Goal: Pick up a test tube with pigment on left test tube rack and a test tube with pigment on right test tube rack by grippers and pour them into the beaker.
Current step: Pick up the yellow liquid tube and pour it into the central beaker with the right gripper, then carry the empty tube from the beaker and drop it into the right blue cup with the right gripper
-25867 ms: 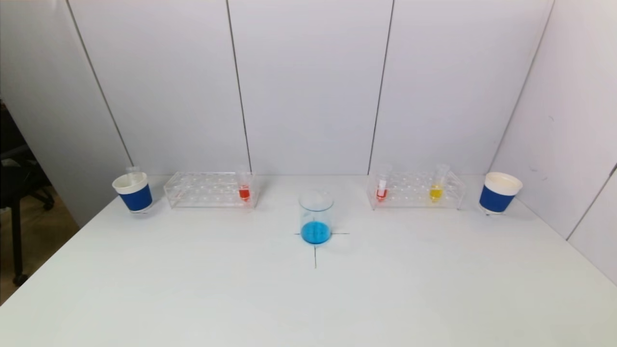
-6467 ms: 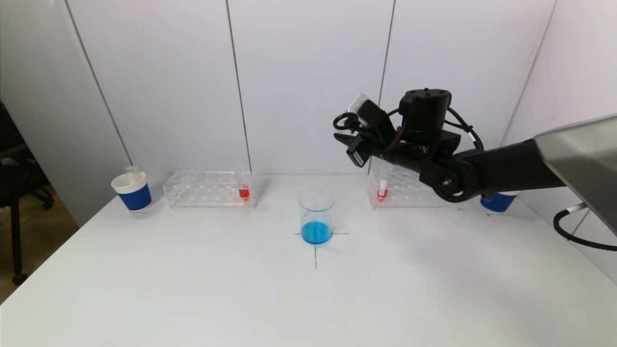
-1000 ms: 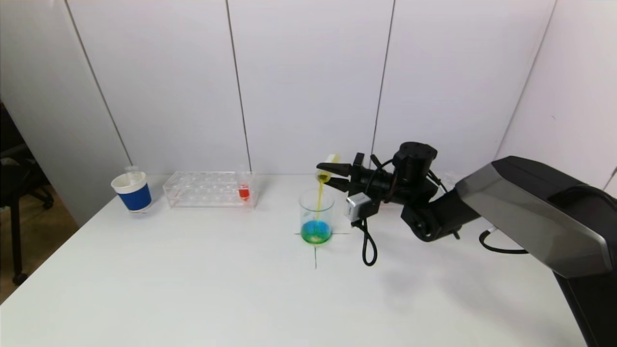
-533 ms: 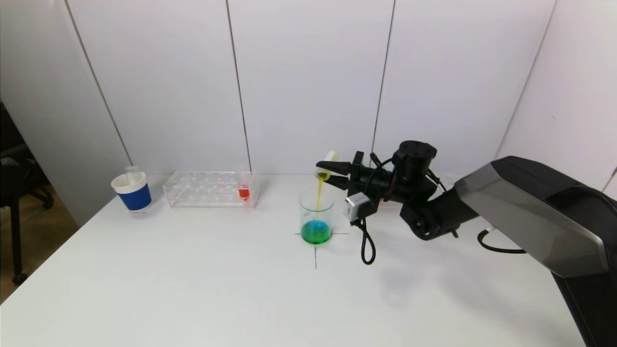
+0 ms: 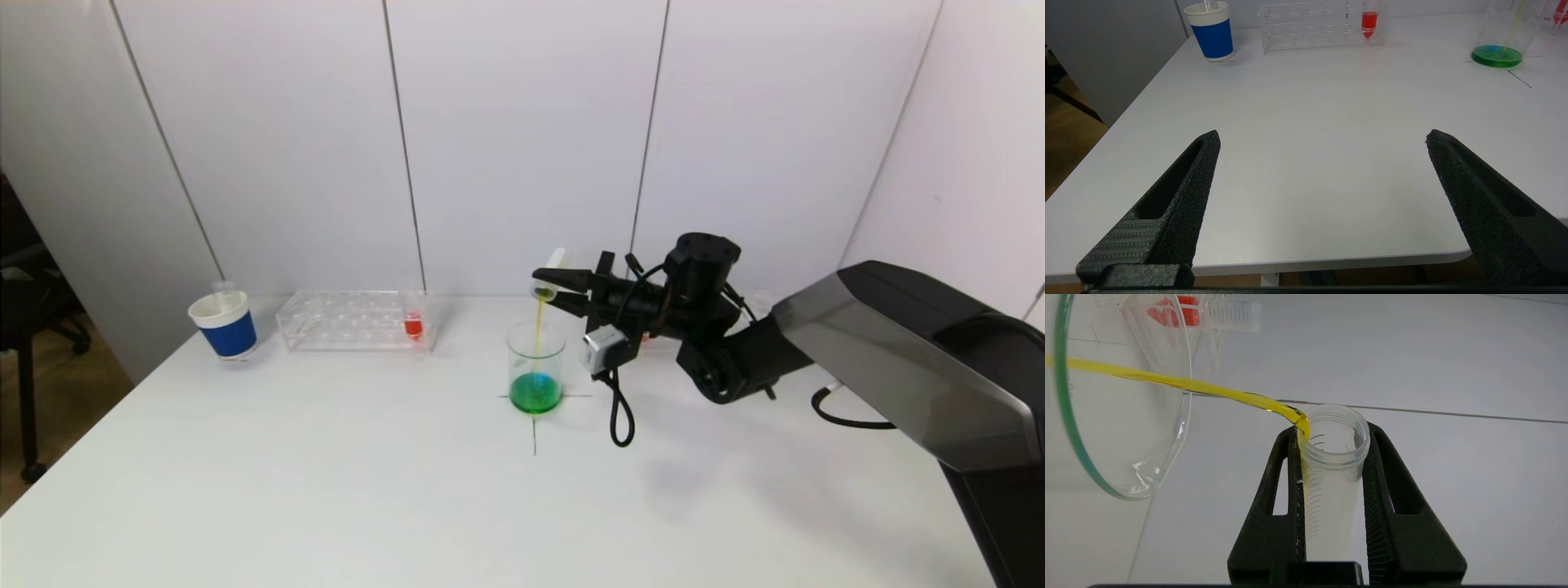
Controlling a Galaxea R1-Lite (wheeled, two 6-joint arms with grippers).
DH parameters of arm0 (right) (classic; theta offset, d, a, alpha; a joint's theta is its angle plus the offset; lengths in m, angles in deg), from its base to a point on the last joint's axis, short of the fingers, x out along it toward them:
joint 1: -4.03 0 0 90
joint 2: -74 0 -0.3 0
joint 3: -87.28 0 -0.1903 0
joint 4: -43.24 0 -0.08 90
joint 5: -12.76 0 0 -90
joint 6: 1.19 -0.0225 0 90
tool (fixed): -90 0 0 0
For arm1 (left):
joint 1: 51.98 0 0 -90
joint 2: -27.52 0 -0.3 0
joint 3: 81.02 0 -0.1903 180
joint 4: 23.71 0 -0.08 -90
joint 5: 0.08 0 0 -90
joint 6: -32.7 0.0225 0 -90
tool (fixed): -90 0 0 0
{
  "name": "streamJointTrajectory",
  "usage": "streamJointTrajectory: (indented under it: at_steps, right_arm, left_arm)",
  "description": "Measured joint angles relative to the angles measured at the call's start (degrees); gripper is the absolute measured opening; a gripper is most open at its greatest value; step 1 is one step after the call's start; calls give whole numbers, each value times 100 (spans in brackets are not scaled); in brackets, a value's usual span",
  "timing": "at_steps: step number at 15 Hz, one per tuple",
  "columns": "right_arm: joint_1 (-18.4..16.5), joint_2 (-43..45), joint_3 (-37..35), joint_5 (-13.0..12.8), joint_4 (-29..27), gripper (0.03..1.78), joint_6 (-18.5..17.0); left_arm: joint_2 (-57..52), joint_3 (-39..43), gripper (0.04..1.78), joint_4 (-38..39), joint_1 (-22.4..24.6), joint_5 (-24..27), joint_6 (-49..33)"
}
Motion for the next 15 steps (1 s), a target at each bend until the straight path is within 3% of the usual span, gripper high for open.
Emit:
streamJointTrajectory:
  at_steps: [15]
  right_arm:
    - [69, 66, 1, 57, 2, 47, 439]
  left_arm:
    - [0, 0, 176, 0, 0, 0, 2]
